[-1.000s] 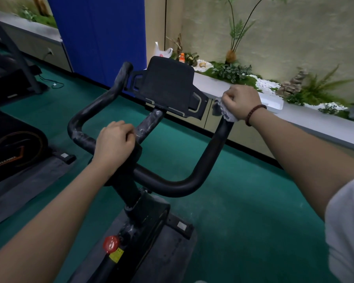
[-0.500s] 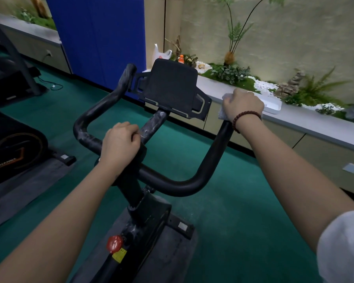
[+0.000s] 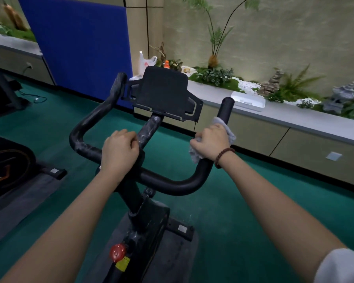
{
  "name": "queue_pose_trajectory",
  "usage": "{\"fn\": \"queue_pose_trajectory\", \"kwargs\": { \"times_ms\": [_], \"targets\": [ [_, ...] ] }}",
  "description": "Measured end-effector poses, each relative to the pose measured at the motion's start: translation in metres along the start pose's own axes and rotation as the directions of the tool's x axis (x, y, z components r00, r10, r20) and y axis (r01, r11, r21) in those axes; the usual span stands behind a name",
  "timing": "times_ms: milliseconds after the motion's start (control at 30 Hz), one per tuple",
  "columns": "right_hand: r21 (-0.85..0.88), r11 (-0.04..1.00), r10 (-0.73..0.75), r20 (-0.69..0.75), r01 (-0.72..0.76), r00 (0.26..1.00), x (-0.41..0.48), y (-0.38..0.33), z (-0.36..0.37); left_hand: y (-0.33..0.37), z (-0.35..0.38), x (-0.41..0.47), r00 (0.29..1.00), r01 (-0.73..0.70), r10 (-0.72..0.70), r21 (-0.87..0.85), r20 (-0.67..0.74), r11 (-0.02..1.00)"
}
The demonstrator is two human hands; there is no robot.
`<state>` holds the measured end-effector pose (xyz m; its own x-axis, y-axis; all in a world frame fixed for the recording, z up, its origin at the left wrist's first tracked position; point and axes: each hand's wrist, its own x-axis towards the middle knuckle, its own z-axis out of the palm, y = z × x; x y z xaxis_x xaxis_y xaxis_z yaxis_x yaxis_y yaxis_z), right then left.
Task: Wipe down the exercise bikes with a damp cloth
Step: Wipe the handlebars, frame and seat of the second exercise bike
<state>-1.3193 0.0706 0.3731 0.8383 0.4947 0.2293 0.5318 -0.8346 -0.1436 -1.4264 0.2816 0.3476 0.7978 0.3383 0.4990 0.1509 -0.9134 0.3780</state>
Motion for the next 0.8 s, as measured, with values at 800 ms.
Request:
{"fn": "queue_pose_trajectory", "kwargs": {
  "times_ms": [800],
  "targets": [
    [0.668, 0.739, 0.089, -0.230, 0.090, 0.969, -0.032, -0.081, -0.016, -0.008, -0.005, -0.001, 0.989, 0.111, -0.133, -0.267, -0.068, 0.957]
  ]
}}
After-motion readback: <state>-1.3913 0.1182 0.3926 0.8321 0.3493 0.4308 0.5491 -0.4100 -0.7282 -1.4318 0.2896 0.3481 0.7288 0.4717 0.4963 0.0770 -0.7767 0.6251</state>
